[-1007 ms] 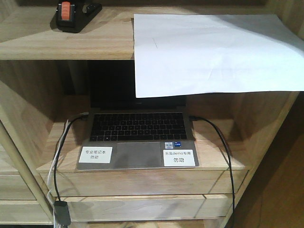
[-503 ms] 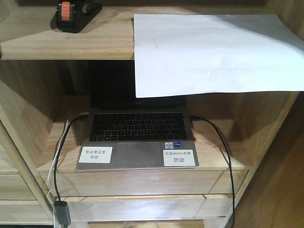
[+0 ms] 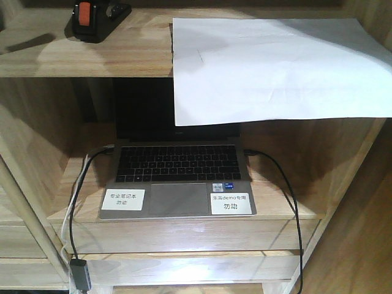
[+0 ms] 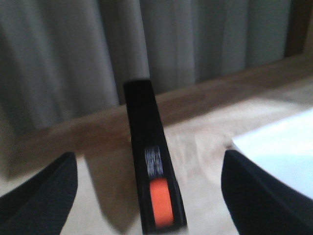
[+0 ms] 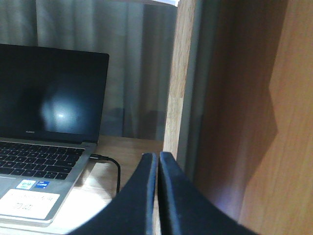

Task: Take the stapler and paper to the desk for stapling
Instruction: 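Close the left gripper on the stapler and lift it off the shelf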

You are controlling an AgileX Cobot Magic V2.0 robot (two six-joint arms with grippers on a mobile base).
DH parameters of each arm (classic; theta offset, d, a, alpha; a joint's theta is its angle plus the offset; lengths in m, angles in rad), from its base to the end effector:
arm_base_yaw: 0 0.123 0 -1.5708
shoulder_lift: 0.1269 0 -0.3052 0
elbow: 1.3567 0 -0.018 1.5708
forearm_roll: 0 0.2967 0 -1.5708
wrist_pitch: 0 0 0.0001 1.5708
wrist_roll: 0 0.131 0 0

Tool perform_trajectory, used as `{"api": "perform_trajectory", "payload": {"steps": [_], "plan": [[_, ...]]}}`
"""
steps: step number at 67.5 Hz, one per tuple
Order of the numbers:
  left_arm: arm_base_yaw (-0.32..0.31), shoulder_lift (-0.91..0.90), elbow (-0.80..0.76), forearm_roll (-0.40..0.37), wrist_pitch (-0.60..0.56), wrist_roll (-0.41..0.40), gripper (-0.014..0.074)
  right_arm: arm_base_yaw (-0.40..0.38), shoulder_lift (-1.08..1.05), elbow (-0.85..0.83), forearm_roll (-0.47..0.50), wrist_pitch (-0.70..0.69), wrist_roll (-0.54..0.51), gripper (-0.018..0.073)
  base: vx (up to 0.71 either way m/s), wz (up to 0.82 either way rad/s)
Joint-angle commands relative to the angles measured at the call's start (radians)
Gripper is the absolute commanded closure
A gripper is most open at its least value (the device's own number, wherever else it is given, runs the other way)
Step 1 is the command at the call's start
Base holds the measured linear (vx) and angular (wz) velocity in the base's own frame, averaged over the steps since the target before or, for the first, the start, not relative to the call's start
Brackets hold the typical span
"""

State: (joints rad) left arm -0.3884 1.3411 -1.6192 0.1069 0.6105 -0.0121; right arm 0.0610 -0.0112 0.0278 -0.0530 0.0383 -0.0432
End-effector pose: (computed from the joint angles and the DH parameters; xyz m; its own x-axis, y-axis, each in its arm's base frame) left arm 0.3420 -0.1313 0.5179 -0.1972 0.1622 -0.9669 0.3389 0.9367 0.0880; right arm 0.1223 0.0072 0.2013 0.0378 -0.0939 -0.9949 -0.0556 0.9938 -0.0959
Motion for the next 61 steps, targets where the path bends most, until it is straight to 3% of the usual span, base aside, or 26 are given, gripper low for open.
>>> {"api": "perform_trajectory", "payload": {"steps": [1, 17, 27, 61], "plan": [[-0.006, 0.070, -0.150, 0.000, 0.040, -0.002, 0.0018, -0.001, -0.014, 0.003, -0.001, -0.073, -0.008, 0.0568, 0.00, 0.00], [-0.006, 0.280, -0.465, 0.000, 0.258, -0.002, 0.0018, -0.001, -0.014, 0.003, -0.001, -0.073, -0.008, 0.0568, 0.00, 0.00], [-0.006, 0.362, -0.570, 0.001, 0.345, -0.002, 0.0018, -0.001, -0.014, 0.003, -0.001, -0.073, -0.008, 0.0568, 0.00, 0.00], [-0.006, 0.445, -0.589, 0.001, 0.345, -0.008, 0.0020, -0.001, -0.014, 0.003, -0.001, -0.073, -0.008, 0.0568, 0.00, 0.00]]}}
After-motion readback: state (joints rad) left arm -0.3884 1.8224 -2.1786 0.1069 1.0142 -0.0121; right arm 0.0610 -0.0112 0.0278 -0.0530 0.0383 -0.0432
